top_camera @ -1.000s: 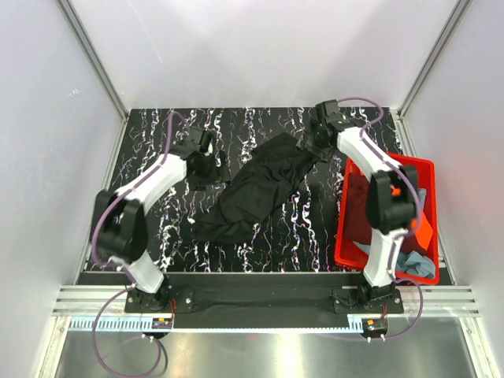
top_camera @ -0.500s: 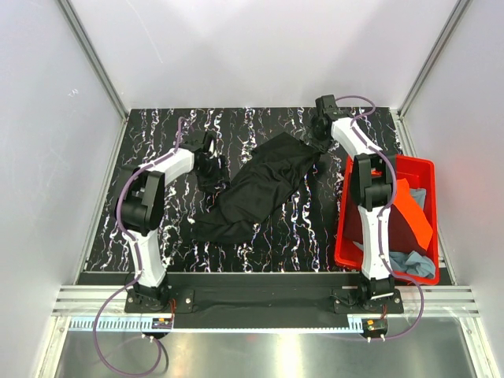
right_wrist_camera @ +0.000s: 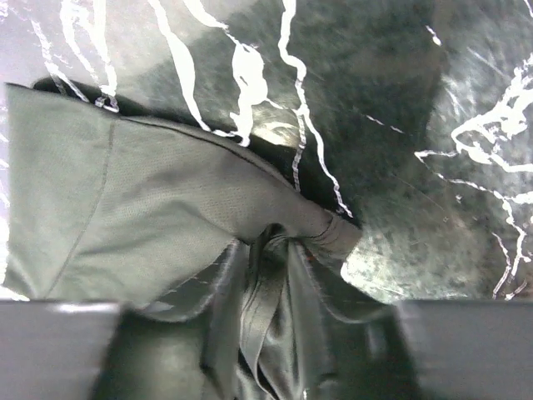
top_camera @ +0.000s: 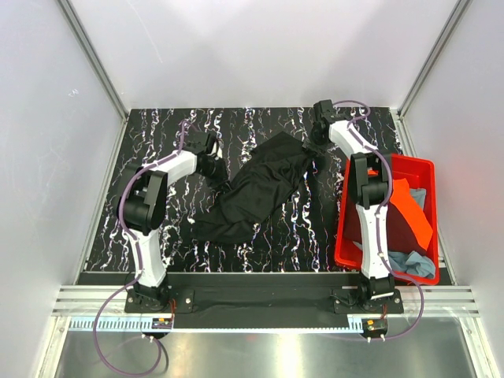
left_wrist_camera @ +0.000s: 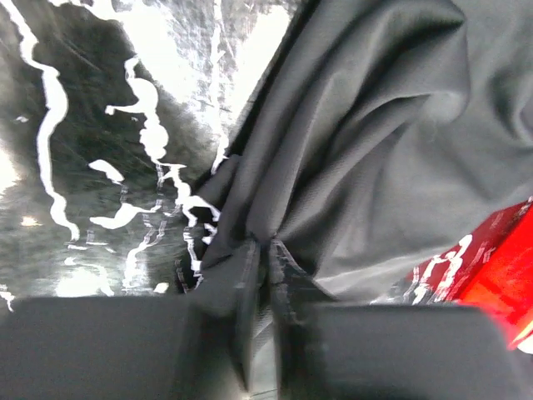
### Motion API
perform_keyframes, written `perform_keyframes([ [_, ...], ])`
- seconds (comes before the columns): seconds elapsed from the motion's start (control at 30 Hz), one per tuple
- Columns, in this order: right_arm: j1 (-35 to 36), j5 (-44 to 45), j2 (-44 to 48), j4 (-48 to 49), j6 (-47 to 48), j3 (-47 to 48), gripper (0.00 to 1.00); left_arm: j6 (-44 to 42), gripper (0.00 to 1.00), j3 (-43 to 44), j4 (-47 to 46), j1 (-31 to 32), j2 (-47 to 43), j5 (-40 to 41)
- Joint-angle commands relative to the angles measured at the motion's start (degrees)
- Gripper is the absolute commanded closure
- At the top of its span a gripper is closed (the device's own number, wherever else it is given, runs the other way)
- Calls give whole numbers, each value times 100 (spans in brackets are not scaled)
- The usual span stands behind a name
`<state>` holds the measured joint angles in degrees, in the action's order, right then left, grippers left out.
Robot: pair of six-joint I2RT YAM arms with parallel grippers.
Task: Fold and stack the t-shirts
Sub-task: Flatten the tshirt out
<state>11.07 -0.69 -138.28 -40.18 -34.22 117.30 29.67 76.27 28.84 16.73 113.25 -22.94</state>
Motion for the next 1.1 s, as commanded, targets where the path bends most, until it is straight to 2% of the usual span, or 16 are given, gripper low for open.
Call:
perform_keyframes([
  [0.0,-26,-125,20,2,257,460,67,-75,97,291,32,23,-109,67],
  [0.03,-35,-116,46,-42,319,496,84,-136,99,457,138,23,-171,192],
  [0.1,-61,-55,221,-60,494,549,100,-312,100,581,429,23,-468,577],
  [0.27,-88,209,810,-288,767,628,100,-567,100,618,824,32,-1383,1439],
  [0.47,-88,78,2284,-376,776,461,100,-568,100,371,1175,41,-2894,2161],
  [0.57,-70,-54,2761,-709,776,505,100,-506,100,362,1334,41,-3683,2206],
  [0.77,-35,236,4613,-947,767,232,100,-252,100,371,1598,128,-5143,2127],
  [0.97,-35,86,5617,-1325,601,777,100,65,100,406,1791,252,-6191,1820],
  [1.07,-35,-343,5925,-1422,364,646,100,109,100,494,1975,269,-6526,1924],
])
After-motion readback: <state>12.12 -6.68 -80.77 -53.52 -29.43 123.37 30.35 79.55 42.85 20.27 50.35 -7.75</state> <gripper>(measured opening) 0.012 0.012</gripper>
